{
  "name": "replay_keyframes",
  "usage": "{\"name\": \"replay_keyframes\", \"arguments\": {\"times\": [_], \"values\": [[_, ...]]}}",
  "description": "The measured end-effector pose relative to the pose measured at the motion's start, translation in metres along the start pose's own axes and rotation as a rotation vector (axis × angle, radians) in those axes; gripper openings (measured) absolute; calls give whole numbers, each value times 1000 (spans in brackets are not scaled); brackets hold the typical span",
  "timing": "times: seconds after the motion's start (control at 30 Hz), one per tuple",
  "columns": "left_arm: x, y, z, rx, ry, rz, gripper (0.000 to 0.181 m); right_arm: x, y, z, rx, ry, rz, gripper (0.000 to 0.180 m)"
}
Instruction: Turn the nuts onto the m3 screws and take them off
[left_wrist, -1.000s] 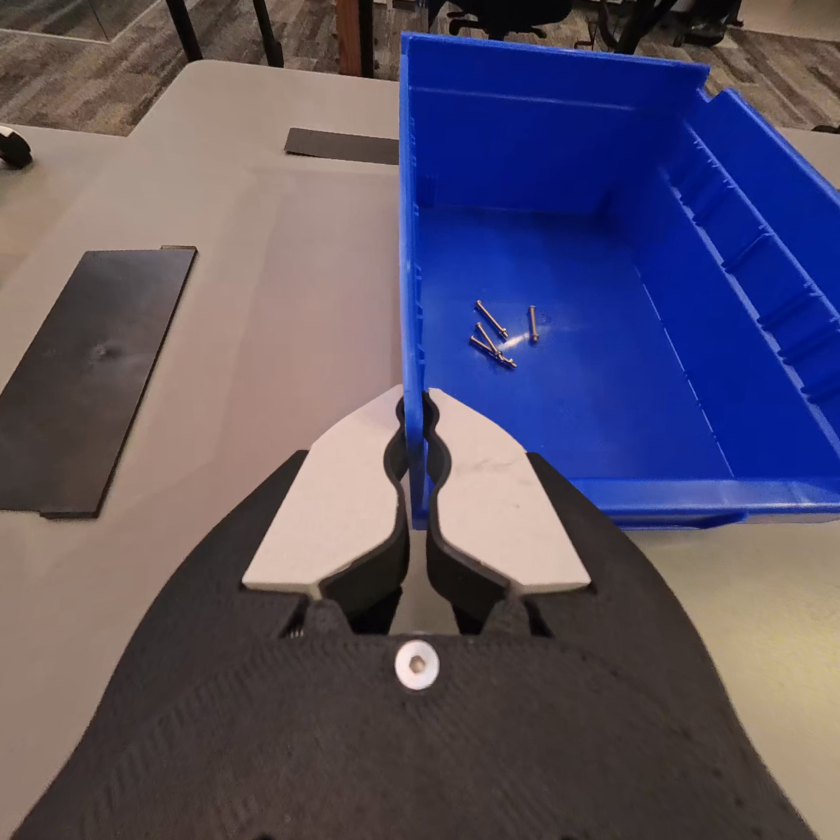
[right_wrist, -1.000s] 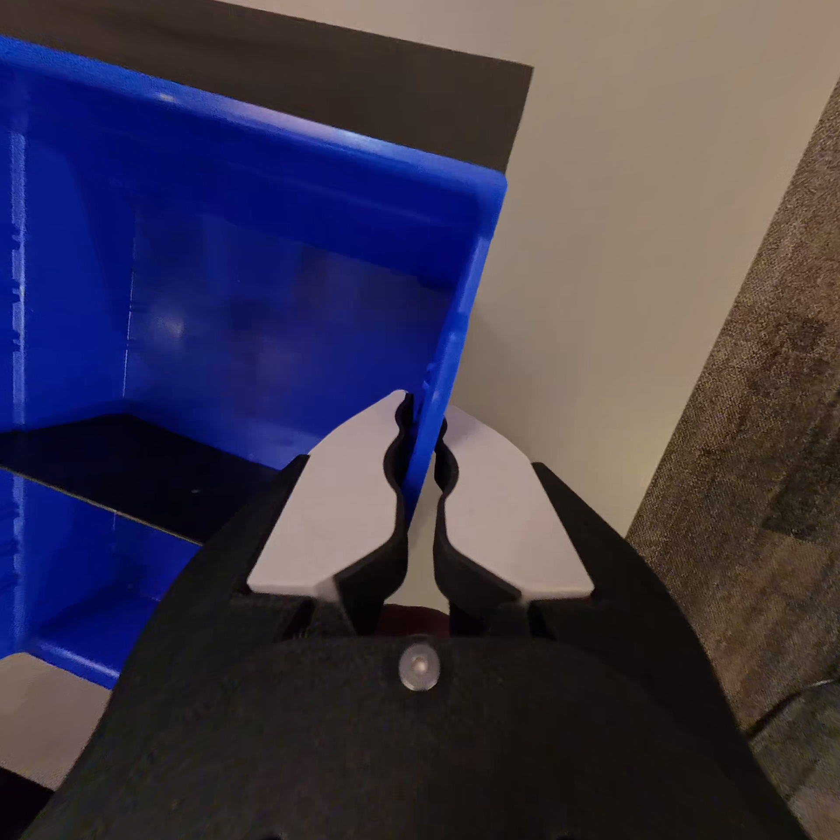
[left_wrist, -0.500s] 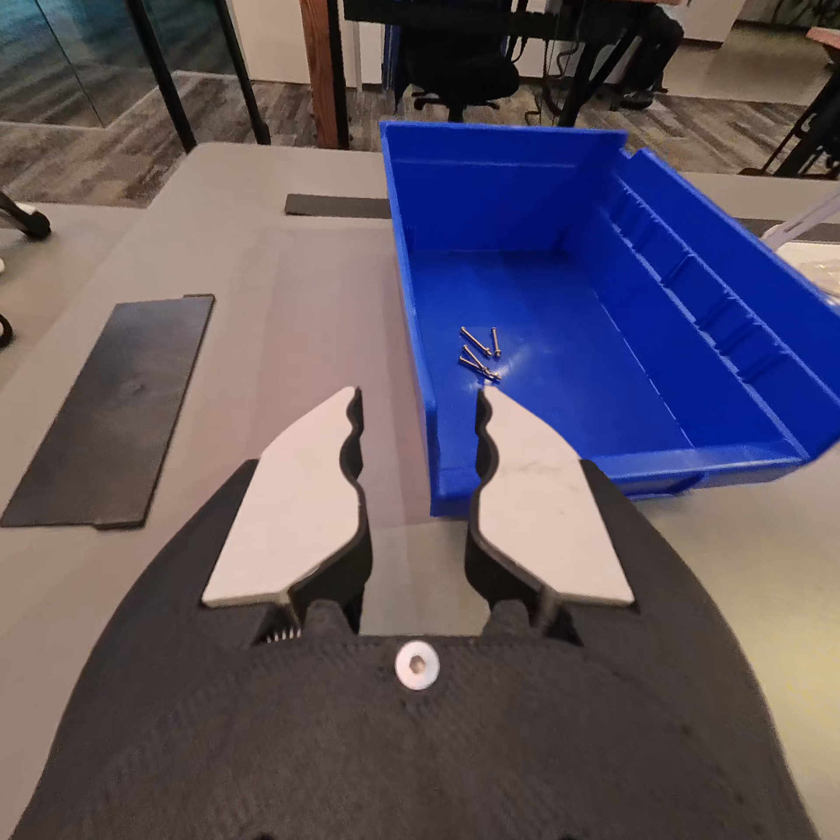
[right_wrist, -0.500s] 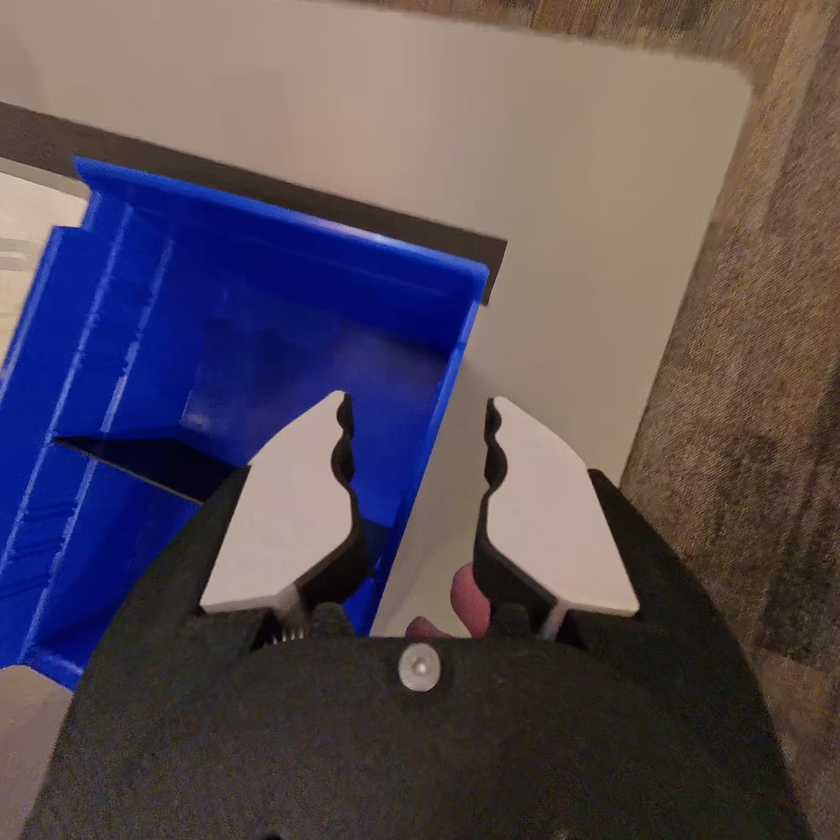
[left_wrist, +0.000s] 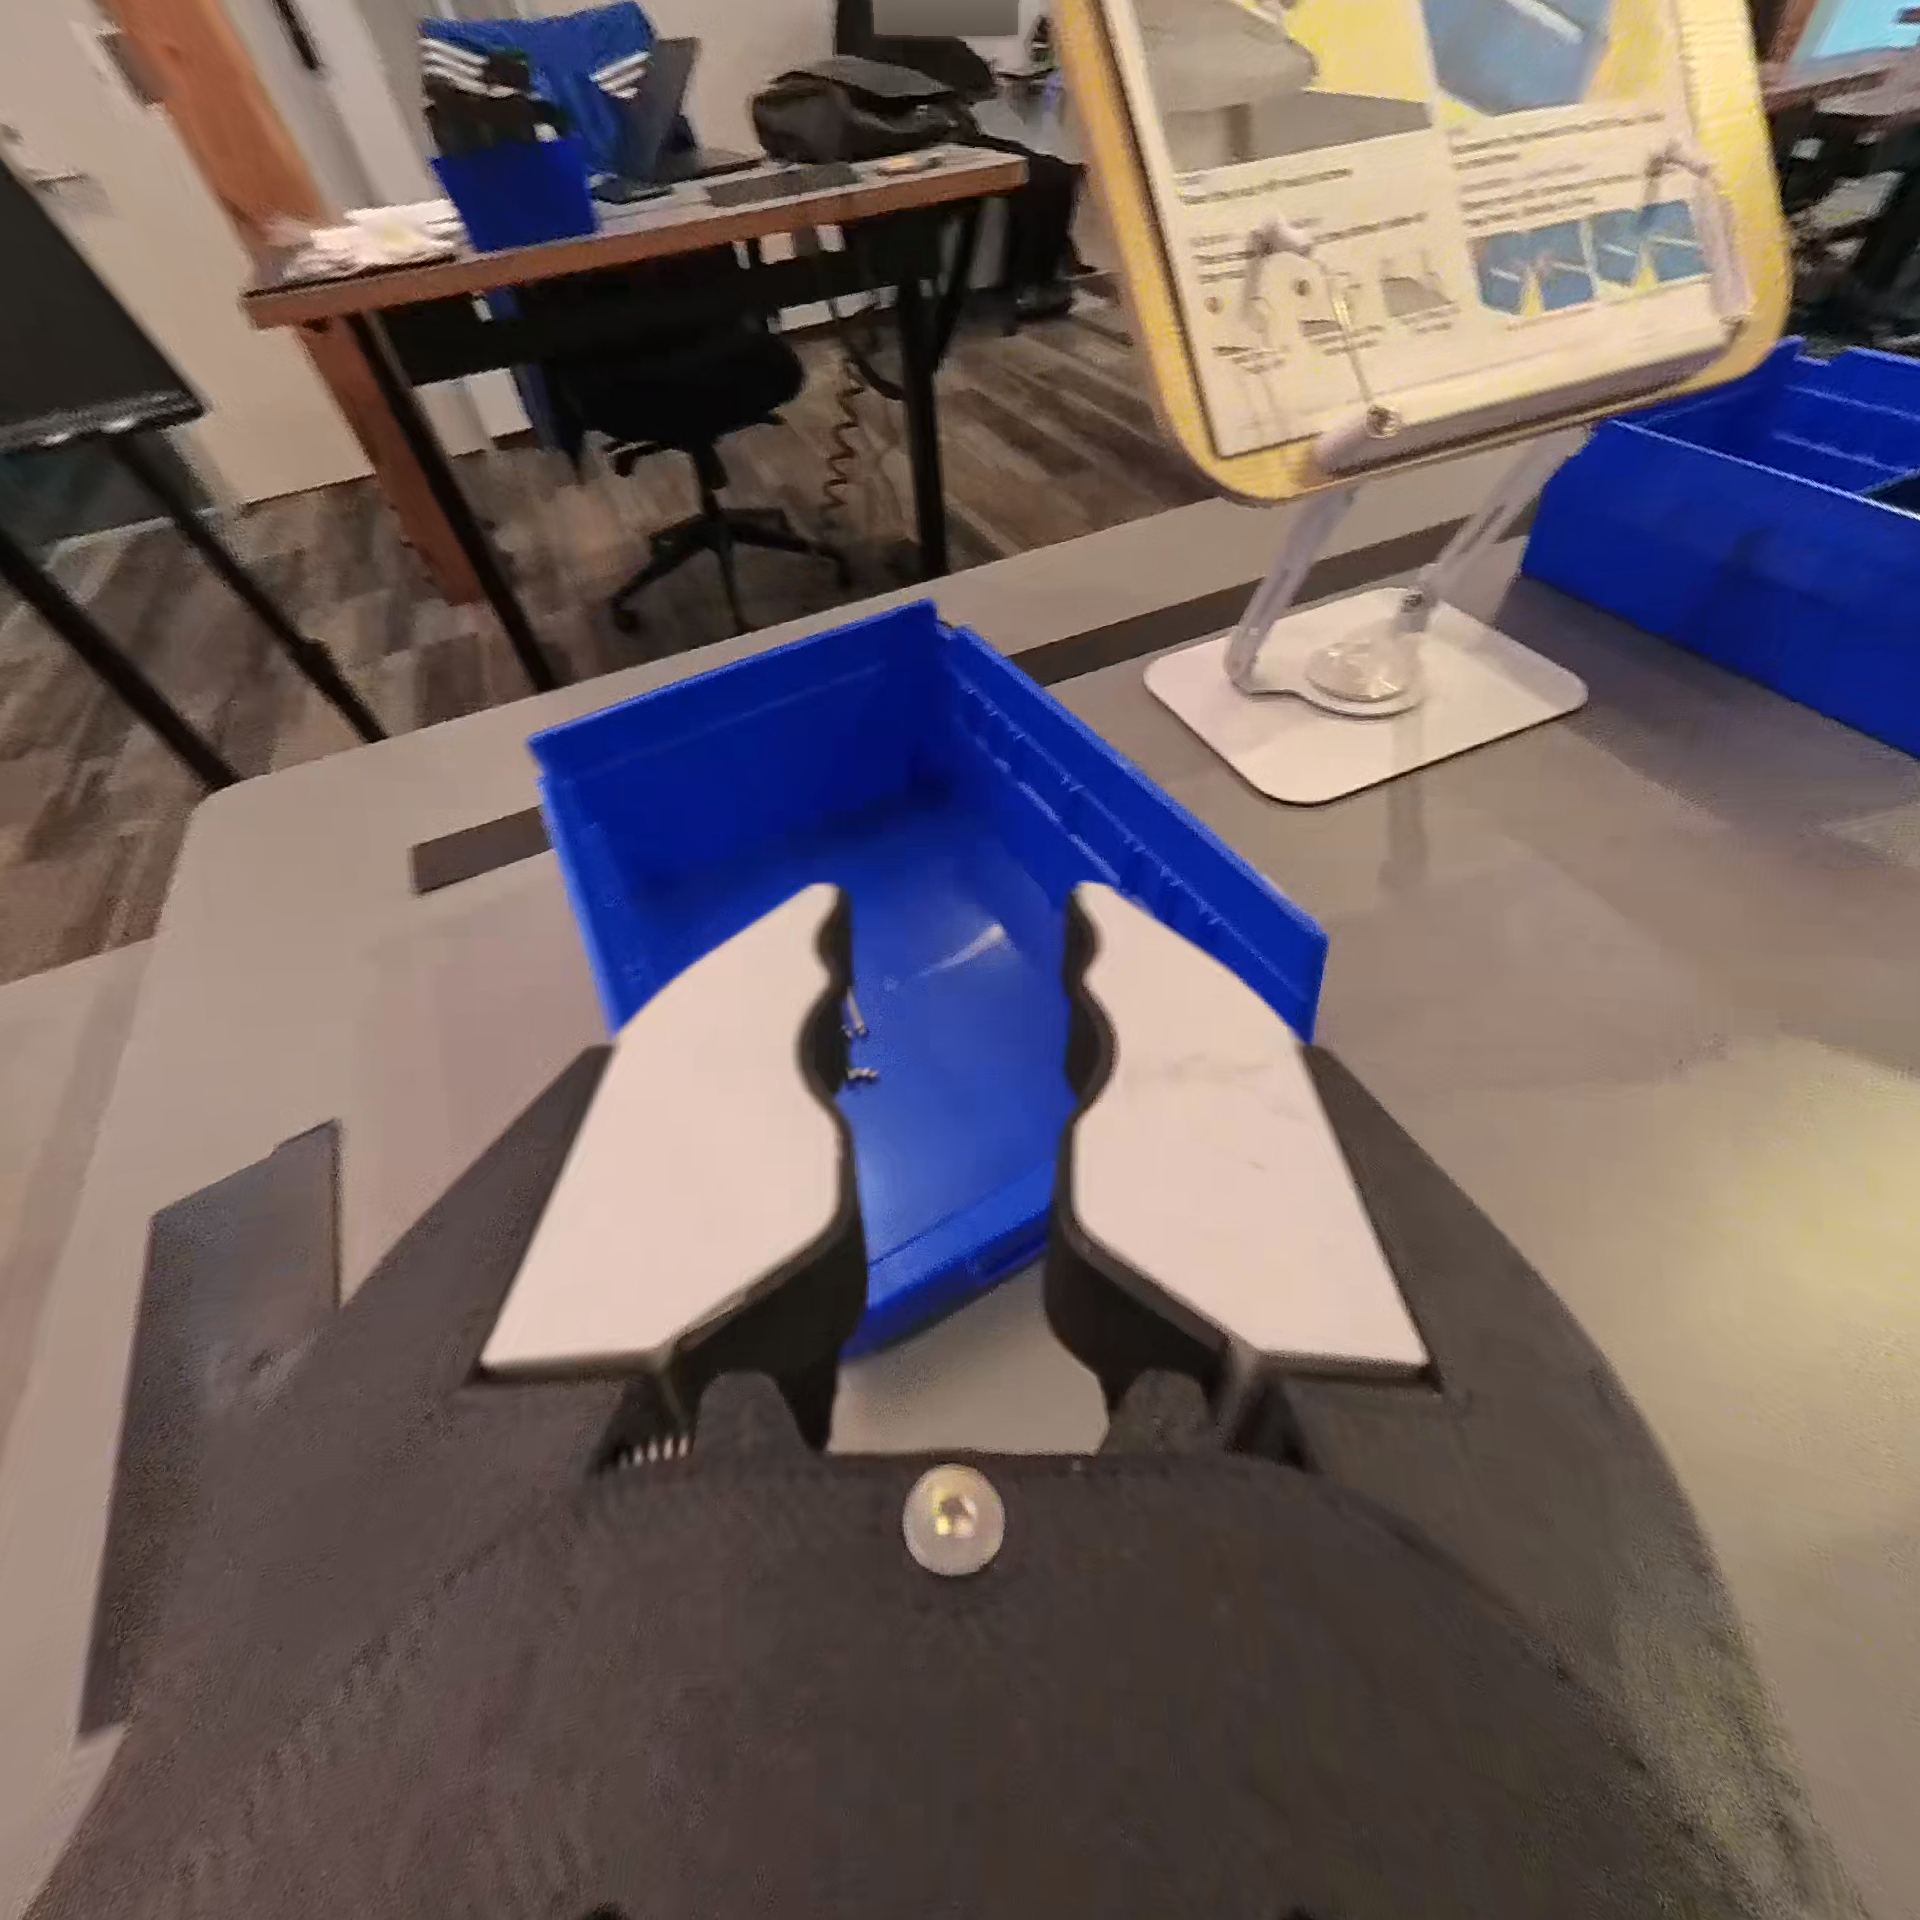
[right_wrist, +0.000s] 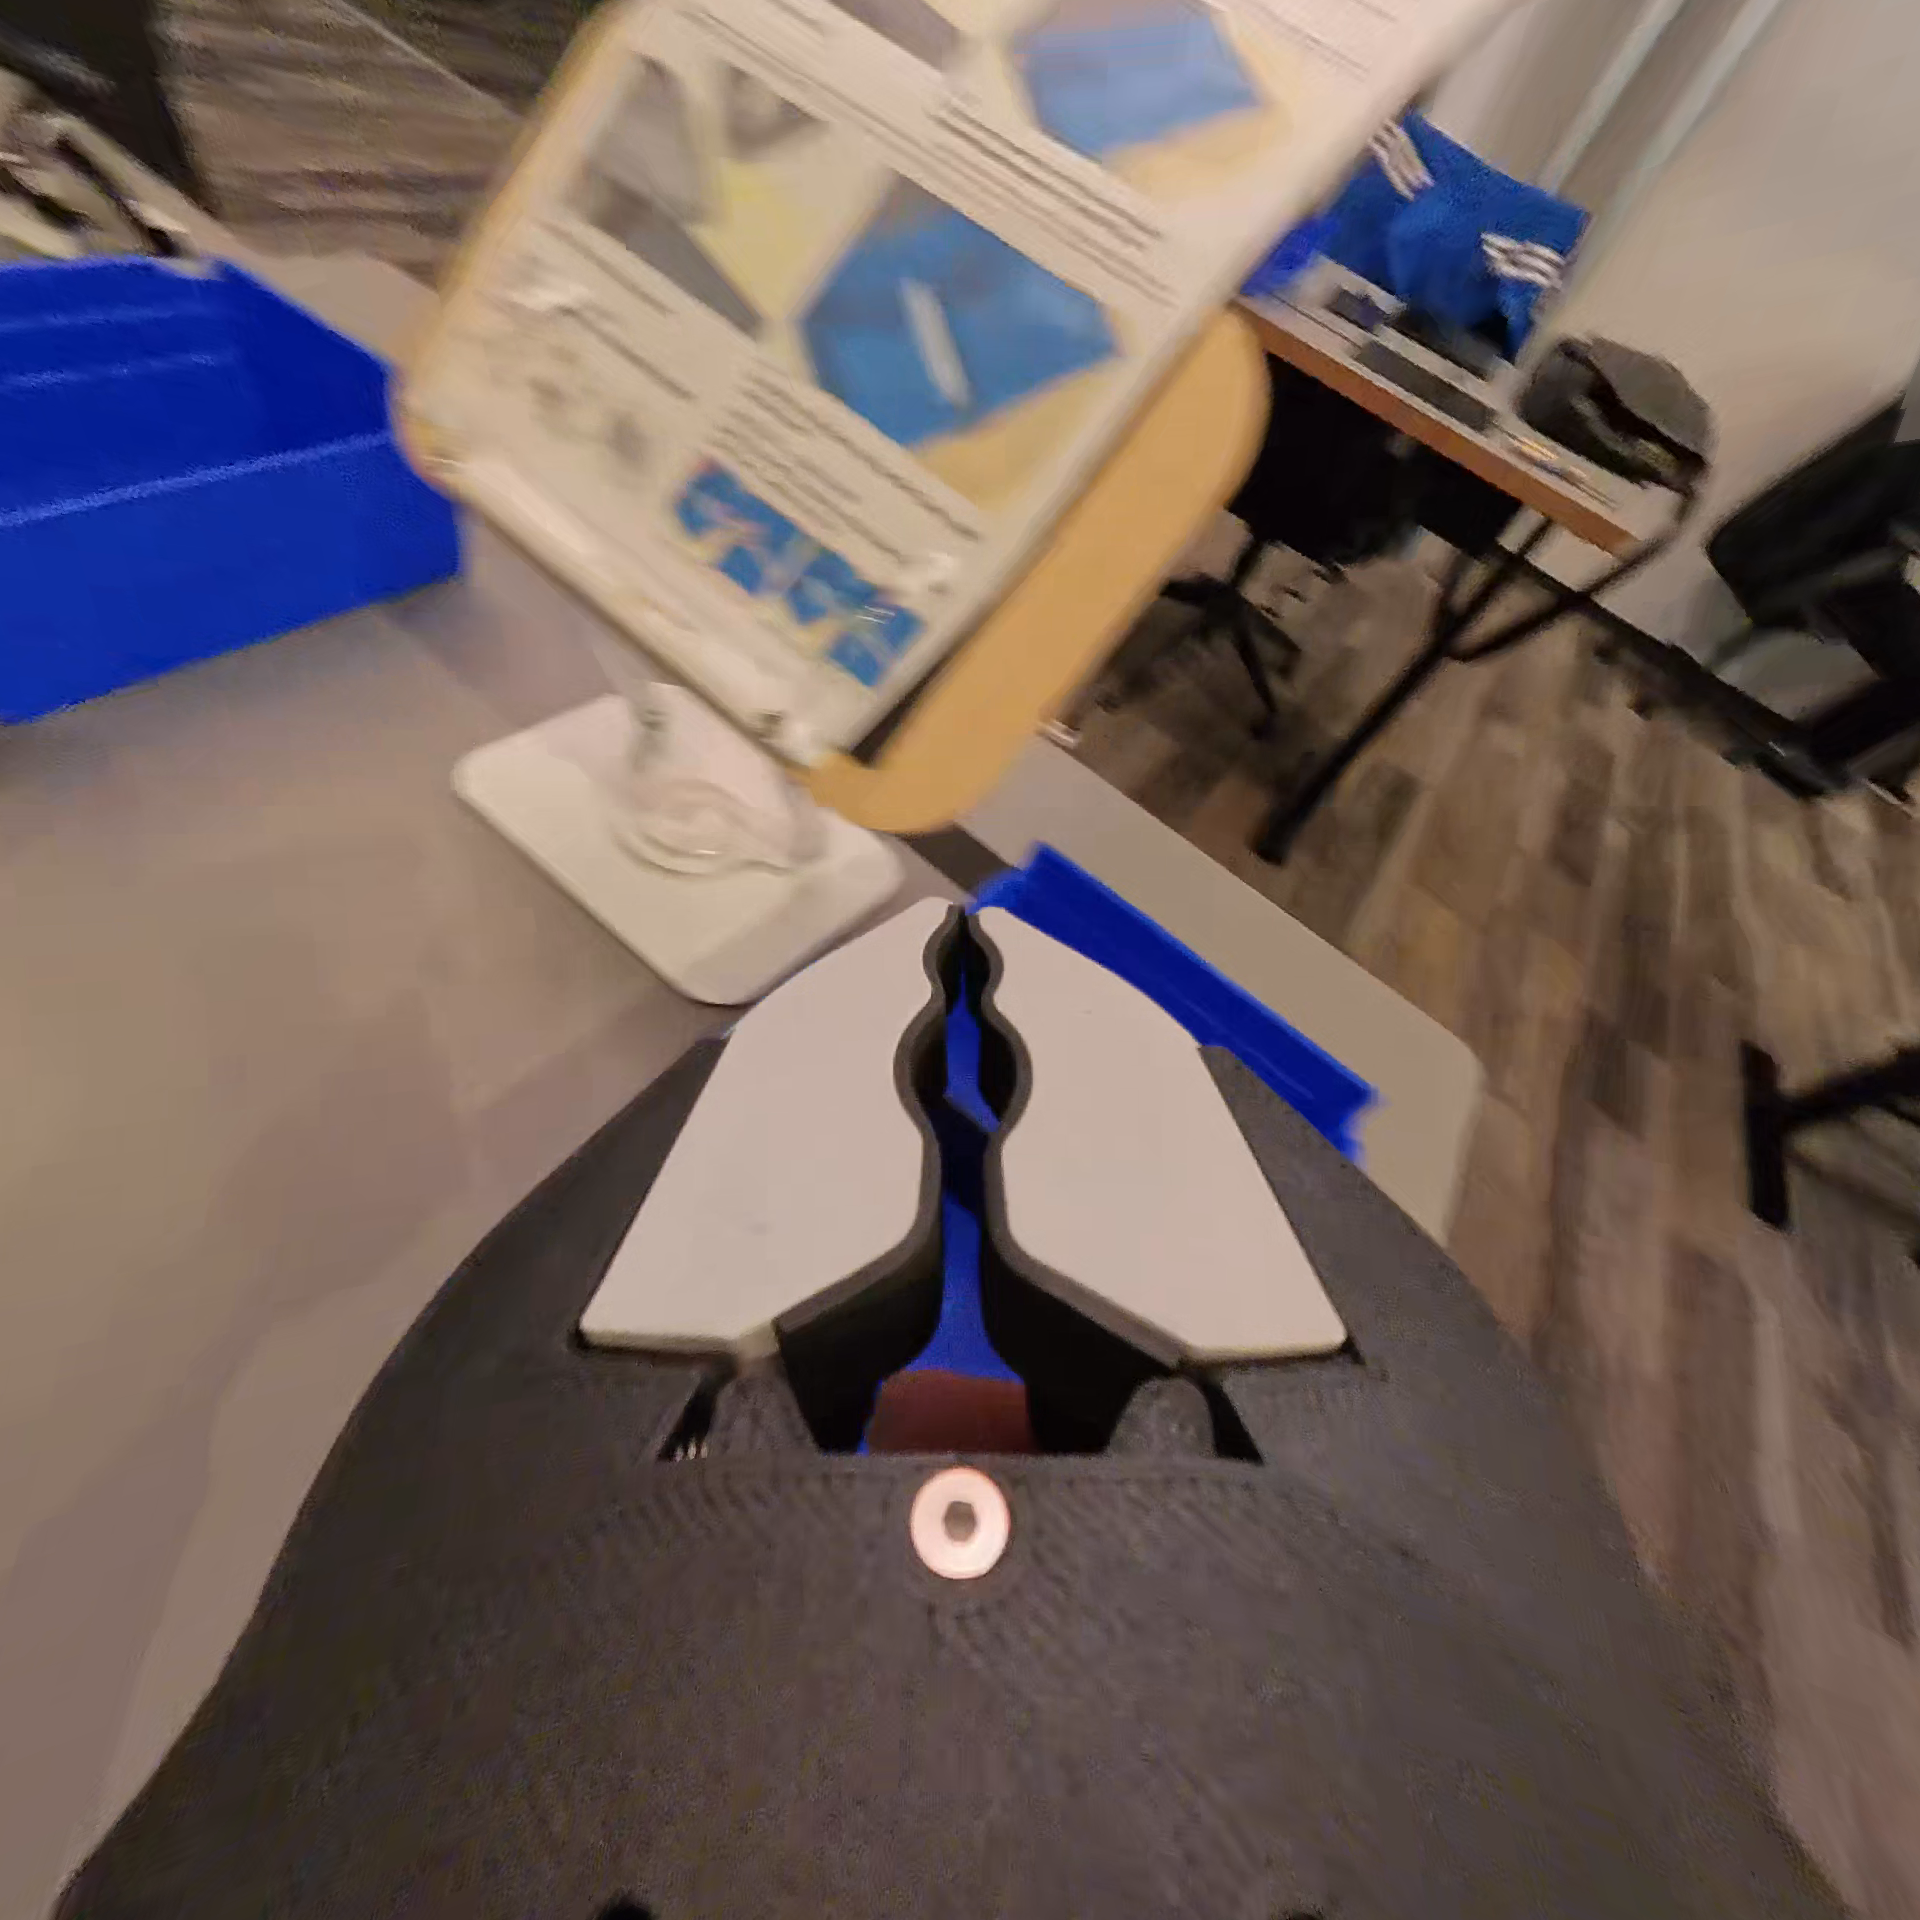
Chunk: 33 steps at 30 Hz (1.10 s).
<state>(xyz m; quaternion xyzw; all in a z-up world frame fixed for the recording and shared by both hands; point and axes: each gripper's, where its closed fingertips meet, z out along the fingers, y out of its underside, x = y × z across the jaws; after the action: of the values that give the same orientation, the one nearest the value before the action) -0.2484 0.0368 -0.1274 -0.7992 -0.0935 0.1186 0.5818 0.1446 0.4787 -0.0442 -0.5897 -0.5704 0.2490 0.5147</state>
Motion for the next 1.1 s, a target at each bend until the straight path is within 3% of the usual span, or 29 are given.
{"name": "replay_keyframes", "arguments": {"times": [0.2, 0.37, 0.47, 0.7, 0.8, 1.1], "values": [[22, 29, 79, -256, 98, 30, 26, -172, 5, 23, 81, -338, -41, 0], [0, 80, 137, -542, 63, 20, 32, -250, 24, 56, 120, -525, -3, 0], [-11, 105, 147, -706, 50, 14, 36, -272, 26, 69, 153, -599, 23, 0], [-45, 131, 162, -889, -47, 91, 18, -292, 36, 87, 149, -673, 6, 0], [-50, 141, 166, -917, -36, 55, 23, -296, 44, 91, 129, -684, 0, 0], [-55, 159, 176, -963, -8, 11, 15, -297, 51, 93, 127, -711, 19, 0]]}}
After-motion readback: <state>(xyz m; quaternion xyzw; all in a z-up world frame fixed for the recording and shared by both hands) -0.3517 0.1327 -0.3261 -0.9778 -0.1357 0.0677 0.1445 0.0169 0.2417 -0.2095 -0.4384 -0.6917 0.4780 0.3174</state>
